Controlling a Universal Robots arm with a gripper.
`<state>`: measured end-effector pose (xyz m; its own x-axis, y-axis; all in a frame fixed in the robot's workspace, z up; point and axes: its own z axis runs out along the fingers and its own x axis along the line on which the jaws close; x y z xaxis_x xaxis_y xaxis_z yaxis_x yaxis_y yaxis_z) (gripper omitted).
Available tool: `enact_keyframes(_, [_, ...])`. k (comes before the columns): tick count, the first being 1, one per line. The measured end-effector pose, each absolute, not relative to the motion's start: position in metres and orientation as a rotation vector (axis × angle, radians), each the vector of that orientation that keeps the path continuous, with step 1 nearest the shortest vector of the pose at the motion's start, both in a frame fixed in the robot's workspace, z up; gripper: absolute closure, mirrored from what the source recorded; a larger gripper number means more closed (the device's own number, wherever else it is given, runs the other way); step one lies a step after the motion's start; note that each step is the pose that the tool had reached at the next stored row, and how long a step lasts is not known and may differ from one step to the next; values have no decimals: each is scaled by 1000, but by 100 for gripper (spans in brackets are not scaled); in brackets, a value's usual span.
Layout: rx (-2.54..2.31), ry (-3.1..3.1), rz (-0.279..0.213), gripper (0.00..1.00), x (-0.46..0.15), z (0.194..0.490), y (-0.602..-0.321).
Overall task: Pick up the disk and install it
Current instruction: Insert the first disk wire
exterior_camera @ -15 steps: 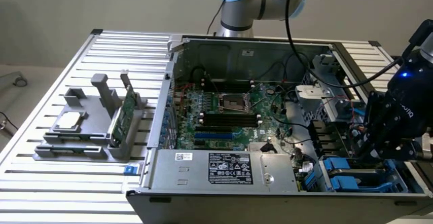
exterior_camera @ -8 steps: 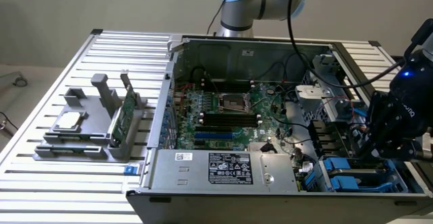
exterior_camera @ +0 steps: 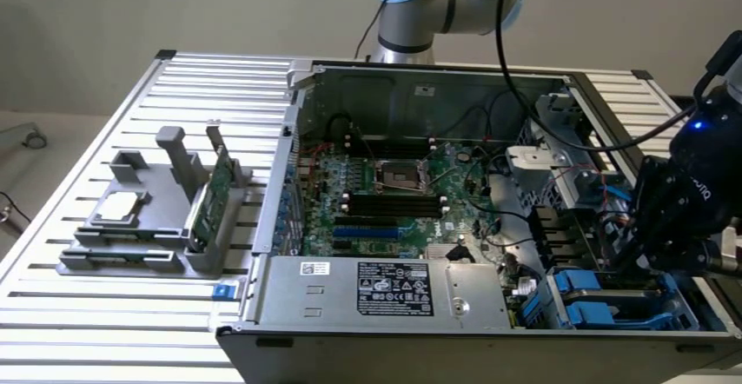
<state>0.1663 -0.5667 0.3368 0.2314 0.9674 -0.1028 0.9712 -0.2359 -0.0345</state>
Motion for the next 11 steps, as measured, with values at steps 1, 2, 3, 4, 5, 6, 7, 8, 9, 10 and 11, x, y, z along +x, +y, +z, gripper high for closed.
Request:
enact_keyframes(1, [2441, 1912, -159, 84, 166, 337, -567])
enact_keyframes(2, [2446, 1907, -159, 84, 166, 336, -567])
enact_keyframes(3, [2450, 1902, -159, 84, 166, 336, -567])
enact_keyframes(4, [2453, 1898, -159, 84, 166, 335, -567])
enact_keyframes(5, [2456, 1895, -159, 84, 166, 335, -567])
enact_keyframes(6, [2459, 1892, -159, 84, 166, 335, -567])
enact_keyframes(7, [2461, 1888, -160, 84, 166, 334, -567])
enact_keyframes(8, [2464, 1885, -160, 84, 166, 334, -567])
enact_keyframes(9, [2467, 1881, -160, 84, 166, 334, -567])
enact_keyframes(10, [2469, 1878, -160, 84, 166, 333, -567])
enact_keyframes(11, [2471, 1876, -160, 84, 166, 333, -567])
